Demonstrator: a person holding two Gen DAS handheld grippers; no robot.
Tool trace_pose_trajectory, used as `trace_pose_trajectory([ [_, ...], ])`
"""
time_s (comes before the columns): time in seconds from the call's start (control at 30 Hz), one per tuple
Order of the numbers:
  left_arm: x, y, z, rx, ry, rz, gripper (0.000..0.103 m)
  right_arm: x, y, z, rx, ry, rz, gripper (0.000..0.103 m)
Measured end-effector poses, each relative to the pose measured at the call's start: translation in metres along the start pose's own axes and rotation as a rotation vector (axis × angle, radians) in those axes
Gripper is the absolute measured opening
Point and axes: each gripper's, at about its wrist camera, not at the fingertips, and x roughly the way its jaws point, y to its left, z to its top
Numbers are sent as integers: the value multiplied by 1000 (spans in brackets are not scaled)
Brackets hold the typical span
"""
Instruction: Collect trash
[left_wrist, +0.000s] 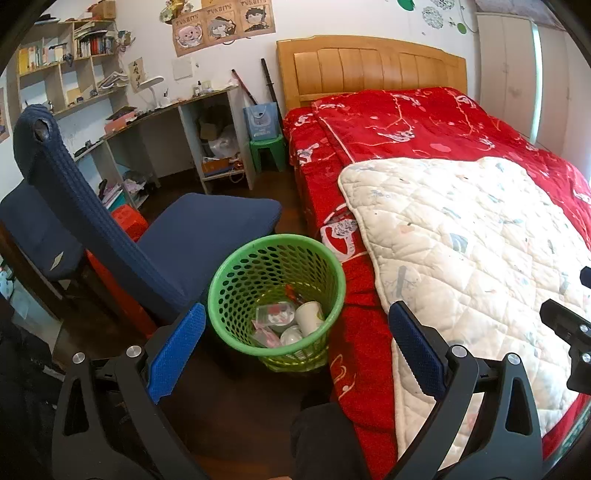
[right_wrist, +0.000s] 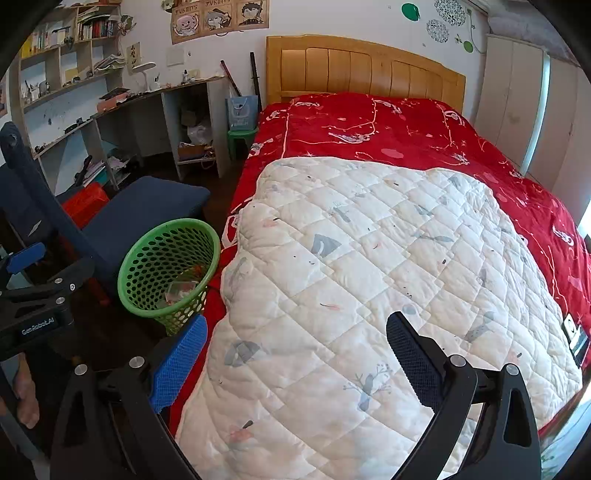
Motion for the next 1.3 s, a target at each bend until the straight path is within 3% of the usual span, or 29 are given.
trace_pose_trajectory([
  [1.3, -16, -1, -5, -22, -27, 14, 98, -18, -9, -8, 21, -15, -16, 95],
])
